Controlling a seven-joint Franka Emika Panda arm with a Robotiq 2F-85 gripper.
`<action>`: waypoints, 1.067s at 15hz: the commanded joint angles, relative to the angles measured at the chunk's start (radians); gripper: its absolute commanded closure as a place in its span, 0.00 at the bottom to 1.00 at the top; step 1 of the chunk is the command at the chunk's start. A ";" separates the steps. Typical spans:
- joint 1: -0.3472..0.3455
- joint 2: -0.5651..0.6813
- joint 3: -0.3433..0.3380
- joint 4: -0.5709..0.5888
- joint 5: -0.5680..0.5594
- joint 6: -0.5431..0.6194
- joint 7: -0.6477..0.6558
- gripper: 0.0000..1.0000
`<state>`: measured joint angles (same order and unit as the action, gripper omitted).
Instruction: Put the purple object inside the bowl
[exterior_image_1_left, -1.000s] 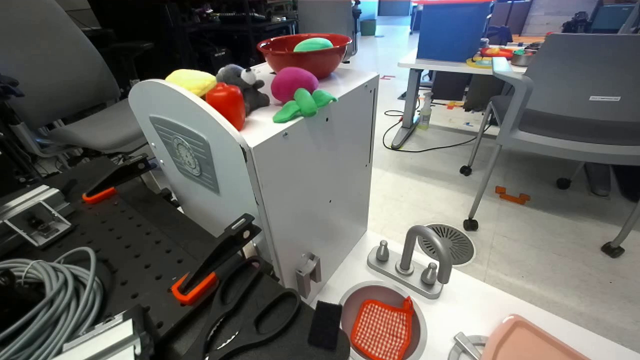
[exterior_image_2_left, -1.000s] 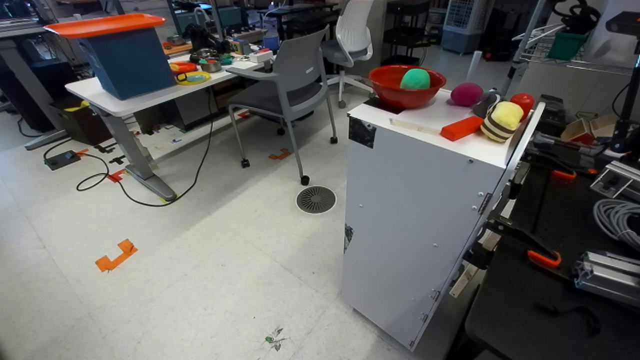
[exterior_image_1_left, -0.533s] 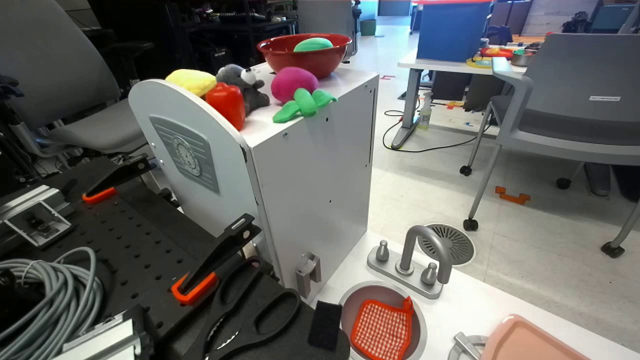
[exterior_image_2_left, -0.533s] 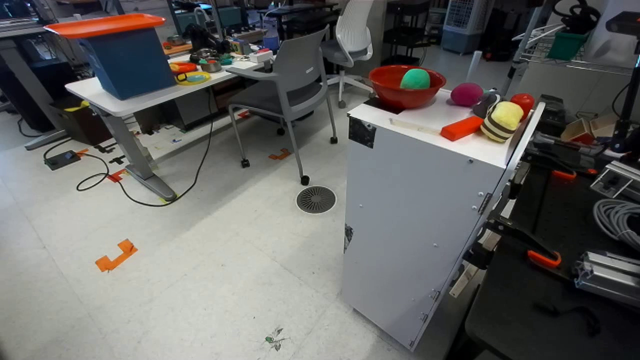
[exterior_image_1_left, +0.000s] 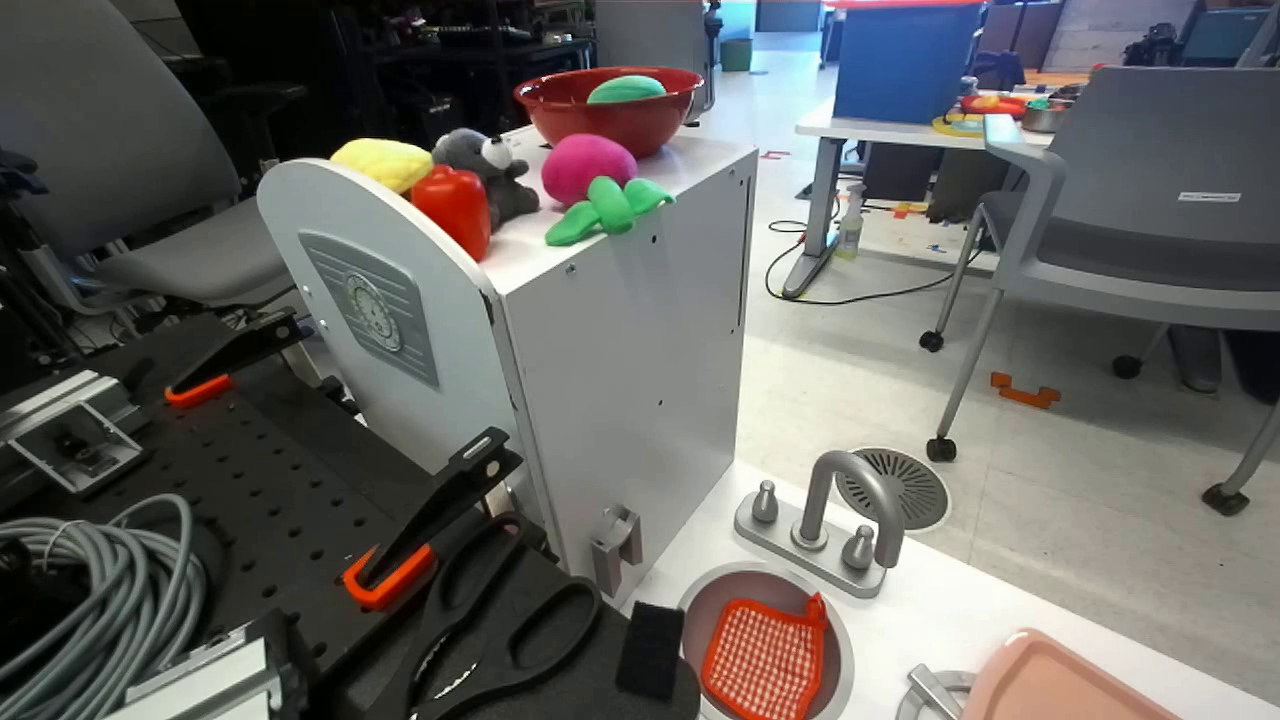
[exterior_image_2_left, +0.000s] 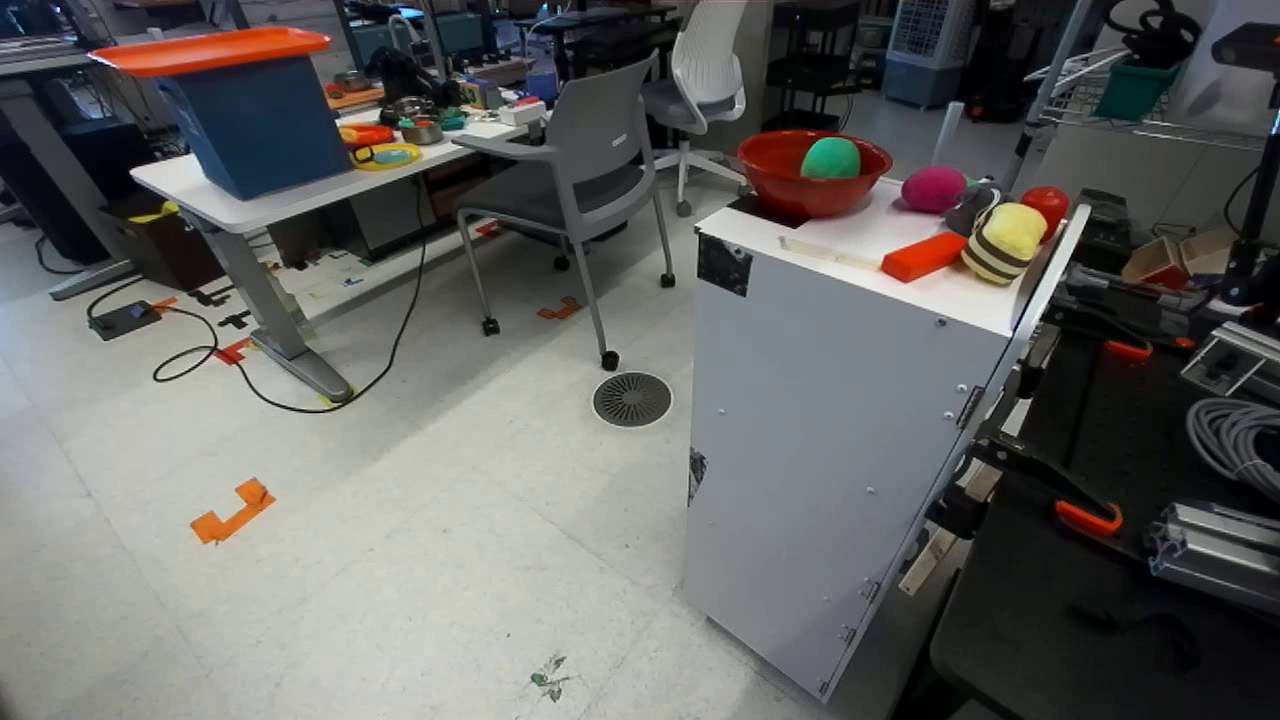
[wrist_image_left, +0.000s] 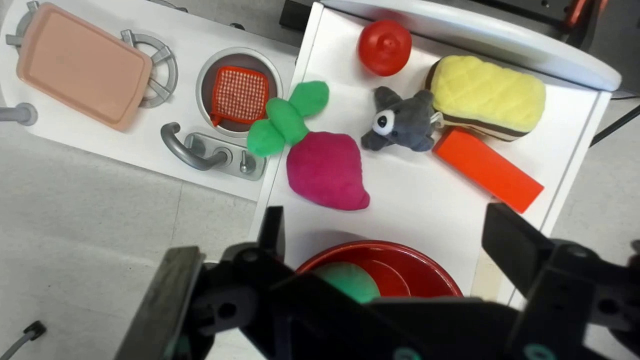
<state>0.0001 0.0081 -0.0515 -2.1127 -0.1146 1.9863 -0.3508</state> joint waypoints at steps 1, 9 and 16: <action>-0.005 0.006 0.018 -0.004 0.007 -0.012 0.014 0.00; -0.033 -0.021 0.002 -0.115 0.017 0.011 -0.001 0.00; -0.080 -0.068 -0.032 -0.184 -0.004 0.068 0.040 0.00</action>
<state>-0.0660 -0.0036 -0.0725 -2.2533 -0.1127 2.0041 -0.3415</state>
